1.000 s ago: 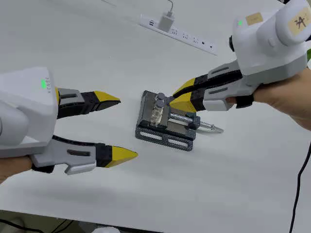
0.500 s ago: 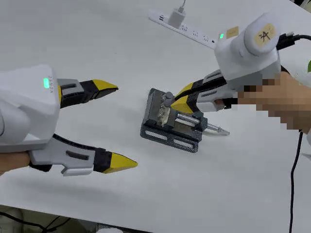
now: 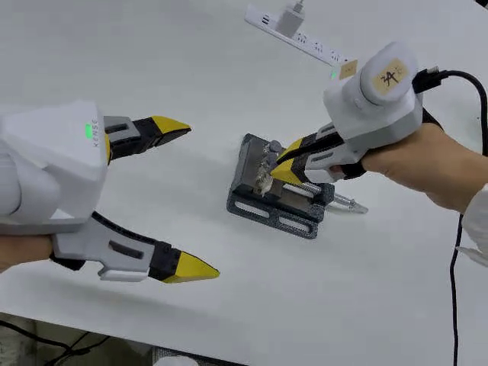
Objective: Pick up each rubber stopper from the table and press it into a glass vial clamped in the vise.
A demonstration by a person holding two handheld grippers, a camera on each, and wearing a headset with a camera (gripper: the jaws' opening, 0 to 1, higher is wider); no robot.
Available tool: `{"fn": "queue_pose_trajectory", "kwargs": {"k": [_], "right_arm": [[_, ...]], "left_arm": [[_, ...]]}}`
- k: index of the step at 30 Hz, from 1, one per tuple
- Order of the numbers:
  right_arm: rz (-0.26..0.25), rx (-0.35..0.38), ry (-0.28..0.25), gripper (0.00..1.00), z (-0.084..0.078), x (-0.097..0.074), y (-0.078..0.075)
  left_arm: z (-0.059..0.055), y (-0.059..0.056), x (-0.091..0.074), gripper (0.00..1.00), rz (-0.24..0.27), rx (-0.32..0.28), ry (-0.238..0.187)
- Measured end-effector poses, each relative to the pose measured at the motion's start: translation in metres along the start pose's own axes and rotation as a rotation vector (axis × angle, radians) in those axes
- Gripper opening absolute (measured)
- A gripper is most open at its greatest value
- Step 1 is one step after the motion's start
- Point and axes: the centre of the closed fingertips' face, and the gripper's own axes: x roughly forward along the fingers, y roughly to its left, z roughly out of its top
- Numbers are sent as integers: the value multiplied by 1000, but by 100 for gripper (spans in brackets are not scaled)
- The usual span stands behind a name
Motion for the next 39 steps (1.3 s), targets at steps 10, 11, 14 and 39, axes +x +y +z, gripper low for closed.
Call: {"fn": "queue_pose_trajectory", "kwargs": {"k": [10, 11, 14, 39], "right_arm": [[4, -1, 12, 6, -3, 3, -4], [5, -2, 14, 6, -3, 3, -4], [6, -11, 21, 6, -3, 4, -3], [-66, -177, 133, 6, -4, 7, -6]], "left_arm": [[-1, 2, 2, 97, -2, 2, 4], [-1, 2, 2, 97, -2, 1, 4], [-1, 3, 2, 97, 0, -2, -1], [7, 2, 8, 94, -9, -6, -21]]}}
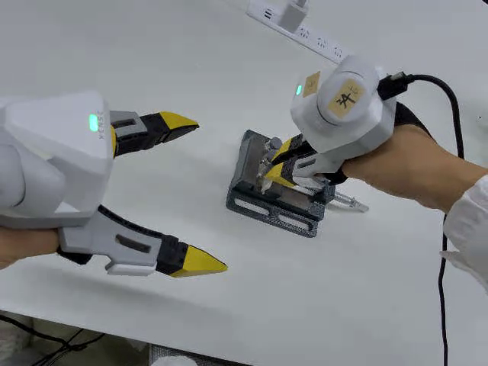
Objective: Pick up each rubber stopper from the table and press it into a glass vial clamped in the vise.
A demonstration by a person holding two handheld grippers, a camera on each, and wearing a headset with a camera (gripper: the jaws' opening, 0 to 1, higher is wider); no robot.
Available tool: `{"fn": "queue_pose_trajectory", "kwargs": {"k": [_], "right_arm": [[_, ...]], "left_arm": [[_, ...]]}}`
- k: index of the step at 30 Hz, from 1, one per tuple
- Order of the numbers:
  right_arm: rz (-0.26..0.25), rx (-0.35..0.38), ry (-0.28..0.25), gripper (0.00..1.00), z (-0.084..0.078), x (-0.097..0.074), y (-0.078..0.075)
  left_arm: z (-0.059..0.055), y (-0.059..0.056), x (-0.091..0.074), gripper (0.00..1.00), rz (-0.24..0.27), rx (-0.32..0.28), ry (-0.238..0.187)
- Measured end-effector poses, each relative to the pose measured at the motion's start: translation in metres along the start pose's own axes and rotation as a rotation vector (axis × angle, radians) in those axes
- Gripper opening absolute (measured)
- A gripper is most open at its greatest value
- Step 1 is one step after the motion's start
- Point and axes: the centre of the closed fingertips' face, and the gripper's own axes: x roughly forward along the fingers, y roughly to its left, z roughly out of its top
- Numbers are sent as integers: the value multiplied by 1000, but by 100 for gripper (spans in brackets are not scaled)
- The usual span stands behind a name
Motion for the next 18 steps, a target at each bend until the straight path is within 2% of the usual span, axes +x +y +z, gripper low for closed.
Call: {"fn": "queue_pose_trajectory", "kwargs": {"k": [6, 11, 14, 18], "right_arm": [[9, 36, -39, 8, -1, 0, 1], [4, 34, -43, 10, 1, -1, 5], [0, 40, -63, 14, 6, -6, 9], [-4, 52, -90, 12, 11, -15, 9]], "left_arm": [[2, -2, -1, 93, -4, -2, 0], [0, -4, -2, 93, -7, -4, 7], [1, -4, -3, 93, -5, -5, 5], [1, -3, -3, 92, -2, -8, 5]]}}
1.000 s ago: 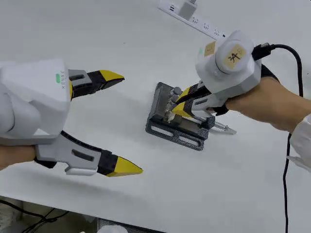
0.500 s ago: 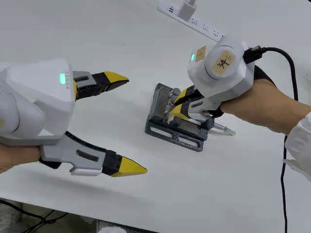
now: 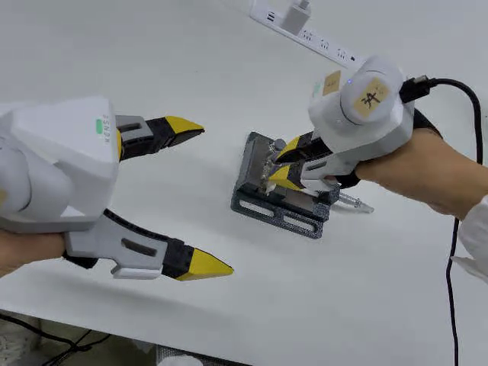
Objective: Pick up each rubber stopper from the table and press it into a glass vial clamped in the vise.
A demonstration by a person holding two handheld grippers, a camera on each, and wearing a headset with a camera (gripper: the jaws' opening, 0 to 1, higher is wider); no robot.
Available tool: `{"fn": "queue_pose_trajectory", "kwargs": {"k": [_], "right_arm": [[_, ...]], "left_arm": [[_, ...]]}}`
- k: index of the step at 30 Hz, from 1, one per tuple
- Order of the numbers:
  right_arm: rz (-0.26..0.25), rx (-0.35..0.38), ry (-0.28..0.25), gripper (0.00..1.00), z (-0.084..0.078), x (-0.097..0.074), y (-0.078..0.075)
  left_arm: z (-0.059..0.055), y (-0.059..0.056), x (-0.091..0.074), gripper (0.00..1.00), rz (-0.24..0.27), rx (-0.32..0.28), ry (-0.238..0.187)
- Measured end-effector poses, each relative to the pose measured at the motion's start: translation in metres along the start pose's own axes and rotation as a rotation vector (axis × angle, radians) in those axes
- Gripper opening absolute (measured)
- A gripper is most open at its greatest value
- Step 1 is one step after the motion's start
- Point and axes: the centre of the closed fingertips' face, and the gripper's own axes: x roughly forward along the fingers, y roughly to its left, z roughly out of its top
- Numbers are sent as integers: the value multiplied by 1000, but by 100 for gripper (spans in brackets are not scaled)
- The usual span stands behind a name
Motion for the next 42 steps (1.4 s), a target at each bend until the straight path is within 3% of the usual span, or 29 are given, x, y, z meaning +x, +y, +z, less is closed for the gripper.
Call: {"fn": "queue_pose_trajectory", "kwargs": {"k": [7, 37, 42], "right_arm": [[2, 20, -28, 7, -1, -5, -9], [20, 7, 5, 0, -10, 9, -7], [17, -21, 16, 1, -10, 10, -8]], "left_arm": [[0, -1, 1, 92, -6, 0, 1], [-2, 0, 0, 89, -8, -14, -4], [-1, 1, 0, 89, -5, -17, -9]]}}
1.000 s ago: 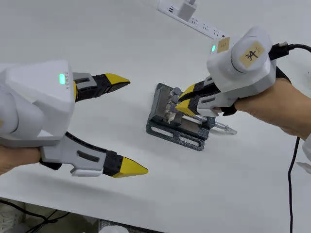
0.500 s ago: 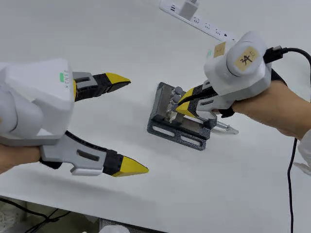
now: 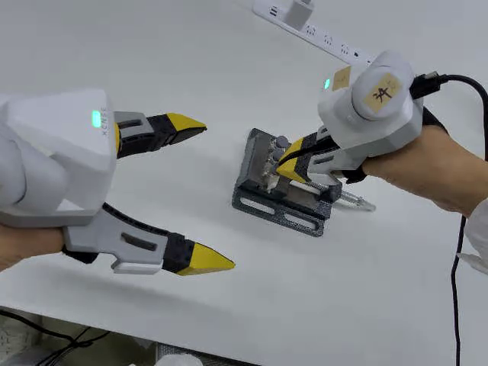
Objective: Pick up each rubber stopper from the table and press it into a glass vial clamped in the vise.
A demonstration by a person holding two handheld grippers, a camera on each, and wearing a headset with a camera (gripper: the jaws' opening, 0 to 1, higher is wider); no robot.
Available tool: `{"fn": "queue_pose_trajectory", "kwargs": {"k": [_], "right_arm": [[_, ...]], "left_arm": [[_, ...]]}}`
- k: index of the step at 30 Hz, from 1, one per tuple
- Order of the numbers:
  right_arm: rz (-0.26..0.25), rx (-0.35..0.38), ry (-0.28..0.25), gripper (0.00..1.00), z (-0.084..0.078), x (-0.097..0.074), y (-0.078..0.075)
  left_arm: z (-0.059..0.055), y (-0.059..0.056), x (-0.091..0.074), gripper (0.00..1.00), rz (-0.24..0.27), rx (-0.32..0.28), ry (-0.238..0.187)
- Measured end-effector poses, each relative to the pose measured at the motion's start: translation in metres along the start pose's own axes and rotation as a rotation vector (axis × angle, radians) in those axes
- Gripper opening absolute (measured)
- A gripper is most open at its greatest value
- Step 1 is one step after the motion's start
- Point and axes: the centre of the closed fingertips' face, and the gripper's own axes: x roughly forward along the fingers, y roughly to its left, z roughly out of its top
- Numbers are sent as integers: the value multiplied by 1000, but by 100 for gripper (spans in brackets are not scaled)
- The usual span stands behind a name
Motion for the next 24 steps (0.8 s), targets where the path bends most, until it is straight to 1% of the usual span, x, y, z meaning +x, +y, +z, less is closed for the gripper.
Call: {"fn": "queue_pose_trajectory", "kwargs": {"k": [4, 8, 15, 18, 19, 21, 23, 24], "right_arm": [[-1, -6, 3, 1, -2, 1, -2], [-6, -28, 0, 1, -2, 2, -2], [-14, -45, 5, 0, 0, 1, 2], [-23, -67, 19, 0, 0, 3, 3], [-29, -94, 32, 0, -1, 2, 4], [-34, -108, 49, 0, 0, 3, 5], [-33, -93, 54, 0, 0, 3, 4], [-31, -88, 53, 0, -1, 4, 0]], "left_arm": [[1, 1, 1, 88, 0, 0, -3], [2, 2, 2, 88, 0, 2, -5], [3, 4, 2, 87, 4, 0, -8], [3, 3, 2, 87, 5, -1, -10], [3, 3, 2, 86, 5, 0, -9], [3, 3, 2, 86, 7, -1, -10], [3, 4, 2, 86, 9, -1, -12], [4, 3, 2, 86, 9, -1, -14]]}}
